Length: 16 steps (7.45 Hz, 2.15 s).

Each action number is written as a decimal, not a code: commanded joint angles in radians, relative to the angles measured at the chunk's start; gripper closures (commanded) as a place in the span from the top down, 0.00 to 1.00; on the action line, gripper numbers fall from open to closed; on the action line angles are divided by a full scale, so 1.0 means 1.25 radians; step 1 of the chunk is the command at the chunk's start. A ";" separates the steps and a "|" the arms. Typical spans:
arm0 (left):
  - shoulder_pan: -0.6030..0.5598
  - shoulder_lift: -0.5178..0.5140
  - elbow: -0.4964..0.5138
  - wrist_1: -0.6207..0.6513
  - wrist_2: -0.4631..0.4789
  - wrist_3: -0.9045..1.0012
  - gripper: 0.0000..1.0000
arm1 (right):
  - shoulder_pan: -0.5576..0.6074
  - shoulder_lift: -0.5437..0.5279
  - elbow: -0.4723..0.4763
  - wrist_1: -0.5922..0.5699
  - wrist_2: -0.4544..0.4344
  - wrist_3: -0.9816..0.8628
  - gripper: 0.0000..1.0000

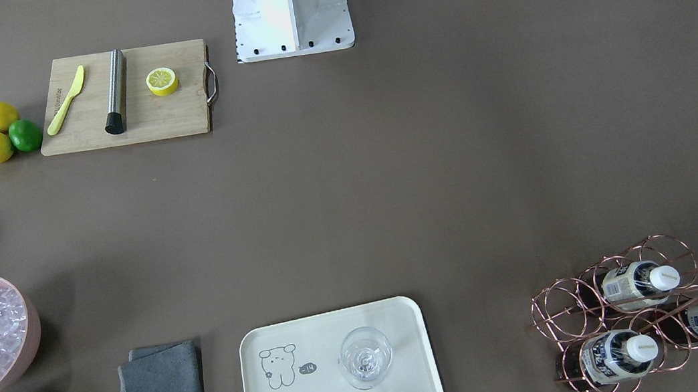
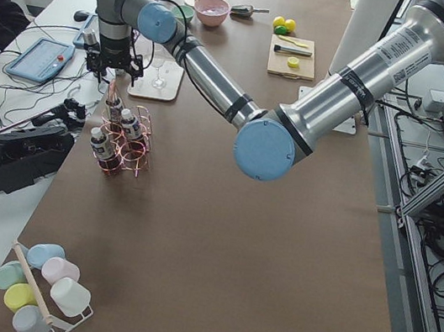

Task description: Take tea from basket to plate

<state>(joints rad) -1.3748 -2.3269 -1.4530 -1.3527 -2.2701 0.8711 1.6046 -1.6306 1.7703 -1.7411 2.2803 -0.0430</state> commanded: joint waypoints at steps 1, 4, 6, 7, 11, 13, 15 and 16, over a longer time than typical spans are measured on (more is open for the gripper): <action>0.009 -0.030 0.031 -0.009 0.006 -0.039 0.97 | 0.000 0.000 0.000 0.000 -0.001 0.000 1.00; 0.021 -0.032 0.065 -0.072 0.011 -0.043 0.97 | 0.000 0.000 0.000 0.000 -0.001 0.000 1.00; 0.046 -0.041 0.118 -0.119 0.012 -0.044 0.97 | 0.000 0.000 -0.001 0.000 -0.001 0.000 1.00; 0.048 -0.058 0.145 -0.124 0.012 -0.043 0.97 | 0.000 0.000 -0.001 0.000 -0.001 0.000 1.00; 0.052 -0.054 0.172 -0.155 0.012 -0.039 0.46 | 0.000 -0.005 0.001 0.001 0.001 0.000 1.00; 0.049 -0.044 0.161 -0.155 0.012 -0.039 0.00 | 0.000 -0.005 0.000 0.000 0.001 0.000 1.00; 0.036 -0.052 0.136 -0.145 0.013 -0.037 0.00 | 0.000 -0.005 0.000 0.000 0.002 0.000 1.00; 0.027 -0.047 0.106 -0.140 0.012 -0.033 0.00 | 0.000 -0.005 0.001 0.000 0.002 0.000 1.00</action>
<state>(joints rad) -1.3230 -2.3880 -1.2718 -1.5393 -2.2543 0.8245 1.6046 -1.6368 1.7709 -1.7410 2.2818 -0.0429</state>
